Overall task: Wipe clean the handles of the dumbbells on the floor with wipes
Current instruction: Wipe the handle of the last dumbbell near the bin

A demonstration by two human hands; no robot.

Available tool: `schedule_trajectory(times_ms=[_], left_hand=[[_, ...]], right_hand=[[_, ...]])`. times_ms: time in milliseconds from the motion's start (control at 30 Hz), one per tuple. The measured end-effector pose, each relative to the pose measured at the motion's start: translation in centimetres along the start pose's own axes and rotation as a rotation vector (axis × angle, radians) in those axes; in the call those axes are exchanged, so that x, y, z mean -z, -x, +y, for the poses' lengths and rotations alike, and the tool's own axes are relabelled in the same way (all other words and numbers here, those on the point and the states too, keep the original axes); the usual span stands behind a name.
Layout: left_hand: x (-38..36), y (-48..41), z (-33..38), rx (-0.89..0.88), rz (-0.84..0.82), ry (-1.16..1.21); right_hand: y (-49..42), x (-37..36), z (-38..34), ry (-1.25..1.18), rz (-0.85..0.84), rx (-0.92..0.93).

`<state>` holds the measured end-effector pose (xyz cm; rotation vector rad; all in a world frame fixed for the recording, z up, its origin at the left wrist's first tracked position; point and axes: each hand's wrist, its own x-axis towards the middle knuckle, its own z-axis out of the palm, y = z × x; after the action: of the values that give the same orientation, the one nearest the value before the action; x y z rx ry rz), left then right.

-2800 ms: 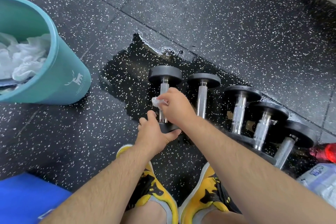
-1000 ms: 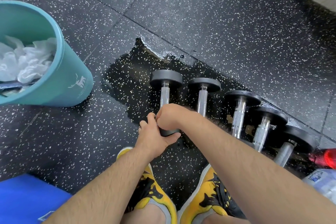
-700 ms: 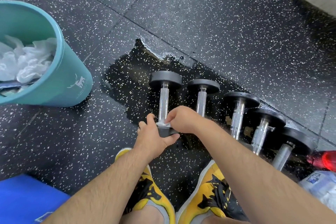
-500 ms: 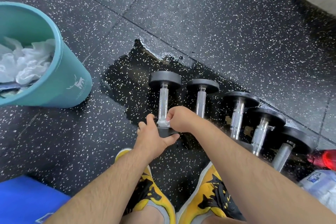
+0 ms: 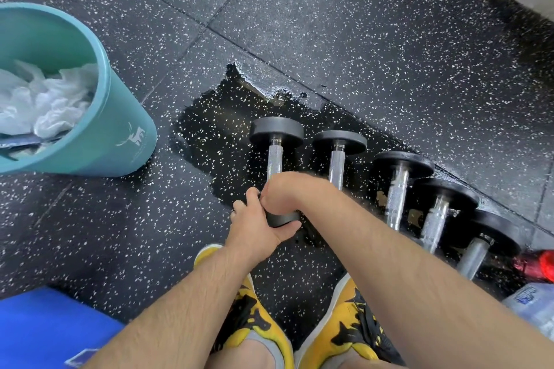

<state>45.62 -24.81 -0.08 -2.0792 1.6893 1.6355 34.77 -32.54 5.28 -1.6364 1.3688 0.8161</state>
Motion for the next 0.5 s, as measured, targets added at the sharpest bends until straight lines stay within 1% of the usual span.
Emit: schedule_trajectory(times_ms=[100, 200, 267, 300, 400, 500], left_hand=[[0.1, 0.0, -0.1, 0.003, 0.004, 0.013], [0.2, 0.1, -0.1, 0.004, -0.002, 0.017], [0.2, 0.1, 0.1, 0.002, 0.003, -0.014], [0.1, 0.0, 0.2, 0.006, 0.004, -0.036], [0.0, -0.1, 0.3, 0.023, 0.009, -0.062], [0.0, 0.0, 0.3, 0.029, 0.006, -0.072]], right_hand=[[-0.2, 1.4, -1.2, 0.120, -0.046, 0.003], [-0.2, 0.9, -1.0, 0.142, -0.028, 0.004], [-0.2, -0.2, -0.2, 0.097, 0.012, -0.007], [-0.2, -0.7, 0.4, 0.038, 0.053, -0.011], [0.4, -1.6, 2.4, -0.253, 0.152, -0.050], [1.3, -2.1, 3.7, -0.373, 0.170, -0.044]])
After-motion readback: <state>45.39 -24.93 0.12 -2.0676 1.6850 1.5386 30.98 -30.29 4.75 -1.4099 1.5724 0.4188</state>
